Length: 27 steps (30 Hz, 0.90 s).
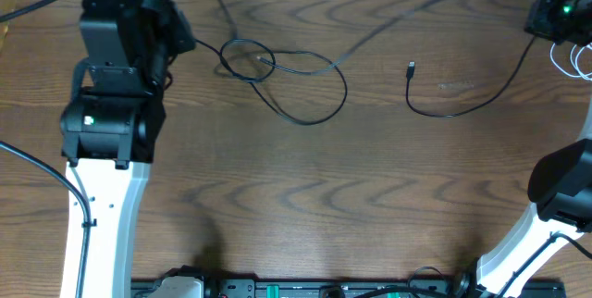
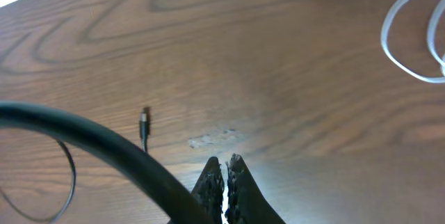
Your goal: Untangle cables
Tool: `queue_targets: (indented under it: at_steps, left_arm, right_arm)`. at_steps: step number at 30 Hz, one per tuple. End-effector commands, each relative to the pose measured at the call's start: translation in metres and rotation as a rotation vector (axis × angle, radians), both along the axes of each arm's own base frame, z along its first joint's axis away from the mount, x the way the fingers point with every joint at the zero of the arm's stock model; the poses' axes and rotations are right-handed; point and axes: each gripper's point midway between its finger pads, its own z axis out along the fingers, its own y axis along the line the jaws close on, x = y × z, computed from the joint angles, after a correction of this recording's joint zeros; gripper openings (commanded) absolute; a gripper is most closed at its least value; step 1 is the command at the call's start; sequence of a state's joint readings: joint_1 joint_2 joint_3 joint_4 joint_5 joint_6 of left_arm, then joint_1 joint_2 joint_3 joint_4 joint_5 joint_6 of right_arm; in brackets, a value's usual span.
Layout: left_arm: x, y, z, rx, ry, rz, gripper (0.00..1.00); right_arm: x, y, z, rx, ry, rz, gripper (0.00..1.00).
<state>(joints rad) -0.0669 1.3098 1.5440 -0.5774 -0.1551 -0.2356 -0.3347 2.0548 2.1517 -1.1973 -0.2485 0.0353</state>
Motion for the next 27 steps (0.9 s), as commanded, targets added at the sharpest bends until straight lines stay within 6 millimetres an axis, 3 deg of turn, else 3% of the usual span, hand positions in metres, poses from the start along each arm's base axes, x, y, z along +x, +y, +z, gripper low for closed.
queue_targets:
  at_steps: [1, 5, 11, 14, 17, 23, 27]
  left_arm:
    - [0.000, 0.023, -0.008, 0.031, 0.034, 0.073, 0.08]
    - [-0.001, 0.035, -0.020, 0.033, 0.080, 0.101, 0.08]
    - [-0.002, 0.058, -0.030, 0.043, 0.116, 0.168, 0.07]
    - [0.000, 0.062, -0.034, 0.040, 0.126, 0.180, 0.08]
    - [0.005, 0.054, -0.040, 0.020, 0.141, 0.138, 0.08]
    - [0.016, 0.029, -0.053, -0.055, 0.166, 0.003, 0.07]
    - [0.019, 0.014, -0.056, -0.095, 0.172, -0.070, 0.08]
  right_arm:
    - [-0.008, -0.023, 0.004, -0.010, 0.007, -0.088, 0.01]
    - [-0.014, -0.038, 0.003, -0.006, 0.016, -0.142, 0.01]
    - [-0.035, -0.080, -0.001, -0.042, 0.059, -0.286, 0.01]
    - [-0.037, -0.083, 0.000, -0.005, 0.044, -0.269, 0.01]
    - [-0.029, -0.070, 0.005, 0.049, -0.011, -0.160, 0.01]
    - [-0.003, -0.054, 0.035, 0.096, -0.190, -0.008, 0.01]
    - [-0.003, -0.071, 0.080, 0.059, -0.316, -0.029, 0.01]
